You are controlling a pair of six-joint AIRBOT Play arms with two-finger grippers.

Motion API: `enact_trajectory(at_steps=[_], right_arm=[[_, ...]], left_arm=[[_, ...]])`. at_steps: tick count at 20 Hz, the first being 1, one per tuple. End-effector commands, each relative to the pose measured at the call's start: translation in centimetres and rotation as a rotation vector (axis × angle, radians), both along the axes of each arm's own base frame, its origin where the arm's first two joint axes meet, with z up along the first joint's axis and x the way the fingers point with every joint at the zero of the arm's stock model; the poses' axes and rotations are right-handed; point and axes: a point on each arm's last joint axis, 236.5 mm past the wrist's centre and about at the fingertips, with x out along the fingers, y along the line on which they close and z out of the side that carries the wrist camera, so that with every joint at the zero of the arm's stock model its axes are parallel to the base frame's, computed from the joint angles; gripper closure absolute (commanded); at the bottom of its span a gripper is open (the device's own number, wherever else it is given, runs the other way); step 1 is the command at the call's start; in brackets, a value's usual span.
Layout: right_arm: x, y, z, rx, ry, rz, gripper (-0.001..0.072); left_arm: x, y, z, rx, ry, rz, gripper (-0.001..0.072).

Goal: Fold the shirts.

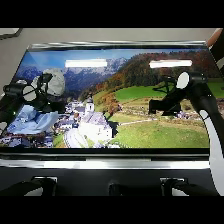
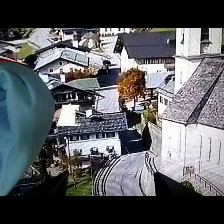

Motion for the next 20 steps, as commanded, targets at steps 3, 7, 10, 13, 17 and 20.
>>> enact_trajectory(at_steps=[3, 7, 10, 13, 17, 20], right_arm=[[0.0, 0.0, 0.0, 0.000, 0.002, 0.001, 0.0029], [0.0, 0.0, 0.0, 0.000, 0.002, 0.000, 0.0029], [0.0, 0.0, 0.0, 0.000, 0.002, 0.000, 0.0029], [0.0, 0.1, 0.0, 0.004, -0.001, -0.003, 0.0030], [0.8, 0.2, 0.0, 0.008, -0.031, -0.007, 0.0030], [1.7, 0.0, 0.1, -0.001, -0.072, -0.013, 0.0029]], left_arm=[[0.0, 0.0, 0.0, 0.000, -0.001, -0.001, 0.0102], [0.0, 0.0, 0.0, 0.000, -0.001, -0.001, 0.0102], [0.0, 0.0, 0.0, 0.000, -0.001, -0.001, 0.0102], [0.0, 0.0, 0.0, 0.000, -0.001, -0.001, 0.0102], [3.3, -0.6, 0.8, -0.026, -0.144, -0.005, 0.0102], [5.2, -1.0, 1.8, -0.042, -0.232, -0.007, 0.0102]])
